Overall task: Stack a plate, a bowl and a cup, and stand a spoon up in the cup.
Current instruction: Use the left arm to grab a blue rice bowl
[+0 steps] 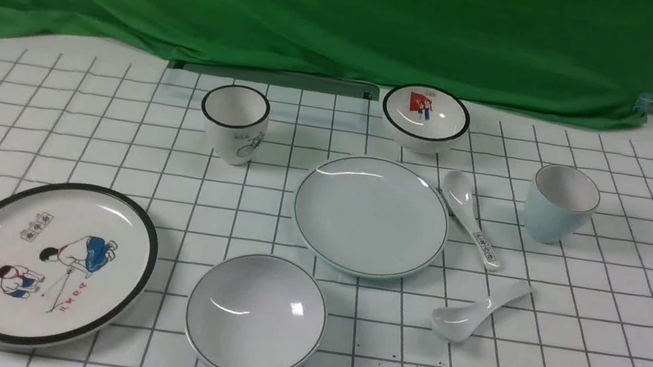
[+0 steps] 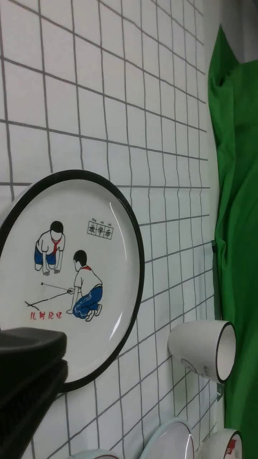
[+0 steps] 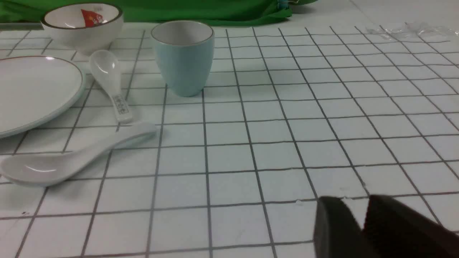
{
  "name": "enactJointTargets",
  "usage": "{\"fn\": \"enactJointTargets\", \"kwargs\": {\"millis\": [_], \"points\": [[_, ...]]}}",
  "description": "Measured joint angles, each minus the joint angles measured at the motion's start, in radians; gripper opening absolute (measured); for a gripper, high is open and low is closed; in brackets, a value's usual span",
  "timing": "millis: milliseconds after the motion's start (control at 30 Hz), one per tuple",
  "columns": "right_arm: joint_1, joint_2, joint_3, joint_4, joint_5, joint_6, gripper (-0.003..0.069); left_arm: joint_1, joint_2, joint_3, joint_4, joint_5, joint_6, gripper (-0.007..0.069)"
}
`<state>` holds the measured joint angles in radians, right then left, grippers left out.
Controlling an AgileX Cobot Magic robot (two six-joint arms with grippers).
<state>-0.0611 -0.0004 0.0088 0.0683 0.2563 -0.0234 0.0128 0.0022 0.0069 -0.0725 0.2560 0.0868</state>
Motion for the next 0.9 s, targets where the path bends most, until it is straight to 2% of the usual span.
{"fn": "enactJointTargets", "kwargs": {"millis": [900], "points": [[0.000, 0.000, 0.000, 0.000, 0.000, 0.000, 0.0237, 0.000, 0.000, 0.000, 0.031, -0.015, 0.000, -0.0029]]}}
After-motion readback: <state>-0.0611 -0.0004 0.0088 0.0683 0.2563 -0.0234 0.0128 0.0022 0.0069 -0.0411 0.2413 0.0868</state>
